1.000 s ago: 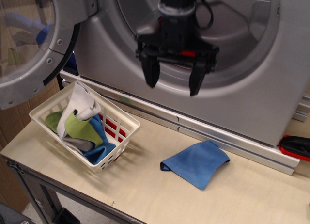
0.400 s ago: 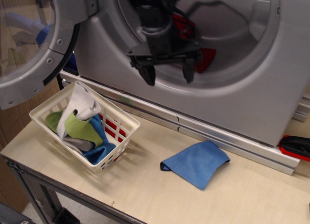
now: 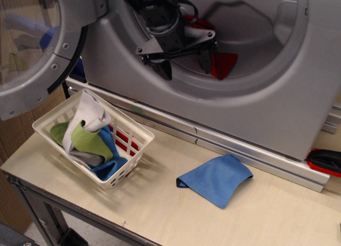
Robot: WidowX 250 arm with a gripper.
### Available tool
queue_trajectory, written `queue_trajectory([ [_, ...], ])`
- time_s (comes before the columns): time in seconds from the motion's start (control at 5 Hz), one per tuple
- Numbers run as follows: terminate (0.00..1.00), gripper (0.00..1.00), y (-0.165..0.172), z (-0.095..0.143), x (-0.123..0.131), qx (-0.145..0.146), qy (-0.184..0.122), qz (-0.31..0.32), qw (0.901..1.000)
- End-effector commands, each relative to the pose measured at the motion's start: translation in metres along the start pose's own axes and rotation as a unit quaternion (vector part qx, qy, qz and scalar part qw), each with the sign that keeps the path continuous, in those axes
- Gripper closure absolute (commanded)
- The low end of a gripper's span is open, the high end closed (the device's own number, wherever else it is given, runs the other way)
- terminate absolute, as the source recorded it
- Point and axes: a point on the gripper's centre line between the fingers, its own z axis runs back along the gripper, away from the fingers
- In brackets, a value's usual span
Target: Take clothes out of laundry machine
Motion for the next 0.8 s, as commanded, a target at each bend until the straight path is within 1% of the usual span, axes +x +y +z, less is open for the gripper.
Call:
queue_trajectory([
  [0.0, 0.0, 0.0, -0.021, 0.029, 0.038, -0.045, -0.065, -0.004, 0.9968],
  [0.2, 0.0, 0.0, -0.025, 0.012, 0.048, -0.016, -0.041, 0.003, 0.999],
  [0.4, 0.0, 0.0, -0.027, -0.003, 0.056, -0.014, -0.039, 0.02, 0.999],
  [0.6, 0.0, 0.0, -0.031, -0.021, 0.062, 0.02, -0.006, 0.008, 0.9998],
])
